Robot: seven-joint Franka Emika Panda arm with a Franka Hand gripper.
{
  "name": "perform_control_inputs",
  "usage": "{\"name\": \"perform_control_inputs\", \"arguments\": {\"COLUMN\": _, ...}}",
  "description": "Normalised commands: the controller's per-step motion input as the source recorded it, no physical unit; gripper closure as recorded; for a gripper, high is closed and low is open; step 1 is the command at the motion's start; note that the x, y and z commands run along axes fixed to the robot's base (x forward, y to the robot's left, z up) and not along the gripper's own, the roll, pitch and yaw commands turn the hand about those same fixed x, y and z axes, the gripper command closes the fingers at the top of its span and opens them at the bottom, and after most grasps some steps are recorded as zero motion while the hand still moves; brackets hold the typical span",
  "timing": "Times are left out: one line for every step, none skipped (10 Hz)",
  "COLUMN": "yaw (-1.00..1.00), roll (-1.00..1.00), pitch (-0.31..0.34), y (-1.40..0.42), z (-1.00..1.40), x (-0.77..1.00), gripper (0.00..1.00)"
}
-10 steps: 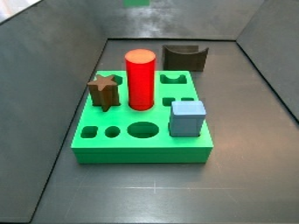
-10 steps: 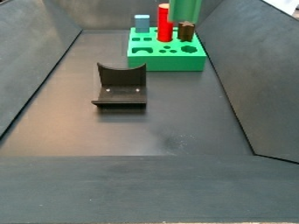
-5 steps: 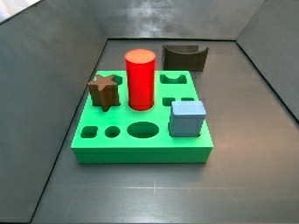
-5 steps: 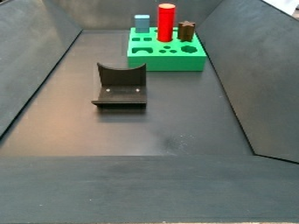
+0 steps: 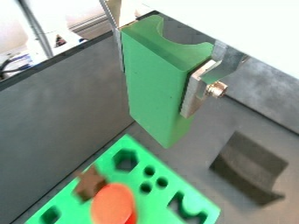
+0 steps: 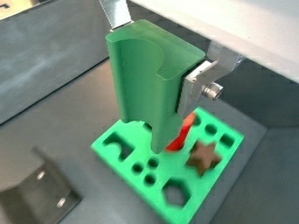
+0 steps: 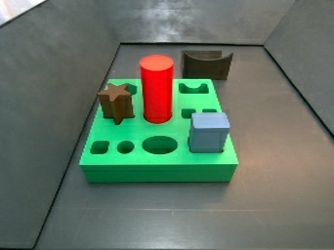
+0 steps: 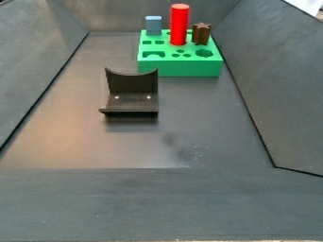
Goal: Pick up the arch object. Move up. Rotate the arch object. Move to above the board. Insert the arch object.
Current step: Move to above the board.
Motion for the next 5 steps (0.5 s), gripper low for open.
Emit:
{"name": "perform_control_inputs", "arguments": {"yaw": 0.01, "roll": 0.00, "pitch": 0.115, "y": -1.00, "z": 0.18, "x": 0.23, "gripper": 1.00}}
{"name": "perform_control_inputs", "arguments": {"yaw": 0.01, "roll": 0.01, "pitch": 0.120, "y": -0.91, "z": 0.17, "x": 0.23, "gripper": 1.00}}
{"name": "perform_control_inputs", "arguments": {"yaw": 0.01, "roll": 0.02, "pitch": 0.125, "y": -0.54, "z": 0.11, "x": 0.17, "gripper": 1.00}}
{"name": "perform_control_inputs", "arguments": {"yaw": 0.01, "roll": 0.03, "pitch": 0.115, "y": -0.33, "z": 0.07, "x": 0.13, "gripper": 1.00}}
{"name": "perform_control_inputs", "arguments": {"yaw": 0.01, "roll": 0.04, "pitch": 0.099, "y": -0.20, "z": 0.05, "x": 0.10, "gripper": 1.00}}
